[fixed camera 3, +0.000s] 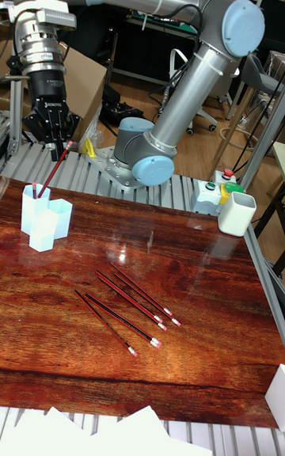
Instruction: Put the pen into the pen holder
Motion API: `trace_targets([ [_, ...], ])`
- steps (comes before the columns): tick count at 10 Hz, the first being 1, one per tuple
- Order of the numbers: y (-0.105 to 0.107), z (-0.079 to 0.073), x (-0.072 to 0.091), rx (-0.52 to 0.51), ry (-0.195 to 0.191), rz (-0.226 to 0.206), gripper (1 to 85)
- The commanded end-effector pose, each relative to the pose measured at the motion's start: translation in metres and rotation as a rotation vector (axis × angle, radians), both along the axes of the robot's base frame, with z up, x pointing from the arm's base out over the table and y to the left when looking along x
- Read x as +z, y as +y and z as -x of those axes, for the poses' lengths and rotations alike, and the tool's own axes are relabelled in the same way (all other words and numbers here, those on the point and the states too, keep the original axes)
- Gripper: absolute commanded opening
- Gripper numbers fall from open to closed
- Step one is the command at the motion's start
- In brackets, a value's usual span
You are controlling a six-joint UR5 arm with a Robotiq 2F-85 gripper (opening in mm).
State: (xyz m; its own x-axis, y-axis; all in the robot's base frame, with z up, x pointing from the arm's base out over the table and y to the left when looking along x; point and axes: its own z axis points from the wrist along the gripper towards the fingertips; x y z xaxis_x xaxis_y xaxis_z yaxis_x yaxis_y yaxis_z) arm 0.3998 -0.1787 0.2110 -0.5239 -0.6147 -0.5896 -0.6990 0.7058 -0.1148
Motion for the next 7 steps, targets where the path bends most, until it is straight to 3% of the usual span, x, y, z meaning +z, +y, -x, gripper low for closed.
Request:
trace_targets([
  [1,-0.0029,-0.0037,0.0003,-0.003,-0.022,-0.003,1.0],
  [7,-0.0034,-0.0025,-0.0009,-0.021,-0.022,-0.035,1.0],
])
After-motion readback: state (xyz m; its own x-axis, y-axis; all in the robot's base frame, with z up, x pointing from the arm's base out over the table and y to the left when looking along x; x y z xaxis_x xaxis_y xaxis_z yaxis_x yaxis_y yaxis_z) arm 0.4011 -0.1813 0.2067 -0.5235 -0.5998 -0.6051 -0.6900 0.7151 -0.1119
